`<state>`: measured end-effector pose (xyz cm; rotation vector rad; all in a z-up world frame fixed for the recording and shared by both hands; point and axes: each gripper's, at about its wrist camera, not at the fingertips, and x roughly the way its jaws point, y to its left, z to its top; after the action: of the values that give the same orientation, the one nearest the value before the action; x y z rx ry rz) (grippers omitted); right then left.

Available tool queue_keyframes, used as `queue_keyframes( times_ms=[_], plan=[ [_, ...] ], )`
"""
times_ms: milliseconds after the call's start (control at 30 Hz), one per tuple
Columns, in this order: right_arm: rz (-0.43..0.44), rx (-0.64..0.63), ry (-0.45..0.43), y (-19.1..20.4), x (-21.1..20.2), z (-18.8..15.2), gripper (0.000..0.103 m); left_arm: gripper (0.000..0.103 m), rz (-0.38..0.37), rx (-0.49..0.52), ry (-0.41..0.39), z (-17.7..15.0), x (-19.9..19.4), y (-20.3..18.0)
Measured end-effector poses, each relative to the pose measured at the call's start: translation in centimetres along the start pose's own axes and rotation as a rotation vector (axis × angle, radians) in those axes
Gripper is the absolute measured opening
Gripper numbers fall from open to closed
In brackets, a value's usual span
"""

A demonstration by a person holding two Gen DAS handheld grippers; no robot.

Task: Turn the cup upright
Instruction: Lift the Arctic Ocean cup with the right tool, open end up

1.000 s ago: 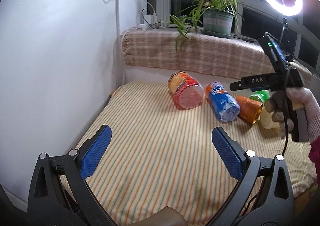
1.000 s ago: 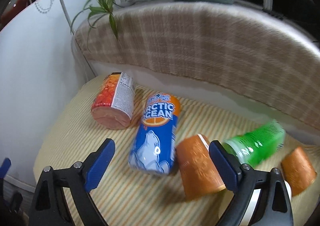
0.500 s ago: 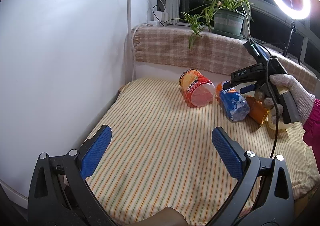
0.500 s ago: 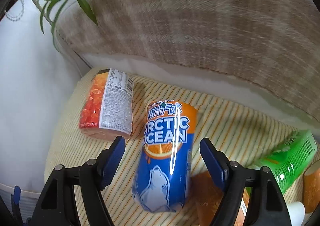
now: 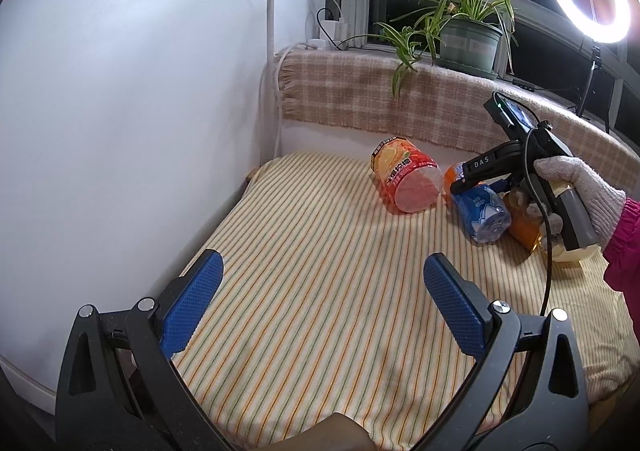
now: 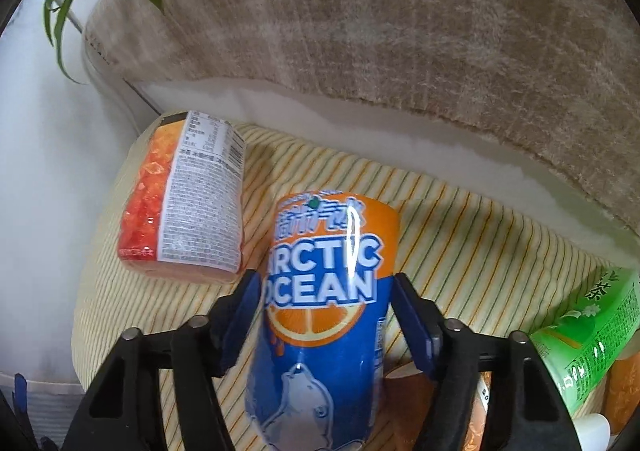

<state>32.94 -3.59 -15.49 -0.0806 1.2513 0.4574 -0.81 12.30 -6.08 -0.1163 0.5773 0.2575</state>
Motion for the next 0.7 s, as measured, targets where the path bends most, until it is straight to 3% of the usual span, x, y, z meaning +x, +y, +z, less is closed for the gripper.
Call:
queue_keyframes(
  times_ms=[433, 700],
  plan=[
    [0.117, 0.016, -0.076, 0.4, -2.8, -1.2, 0.061, 0.102, -0.008, 0.009, -0.018, -0.1, -1.0, -0.3],
    [0.206, 0.026, -0.156, 1.2, -6.1, -4.4, 0.059, 0.102, -0.019, 0.018, -0.032, -0.2, -2.0, -0.9]
  ],
)
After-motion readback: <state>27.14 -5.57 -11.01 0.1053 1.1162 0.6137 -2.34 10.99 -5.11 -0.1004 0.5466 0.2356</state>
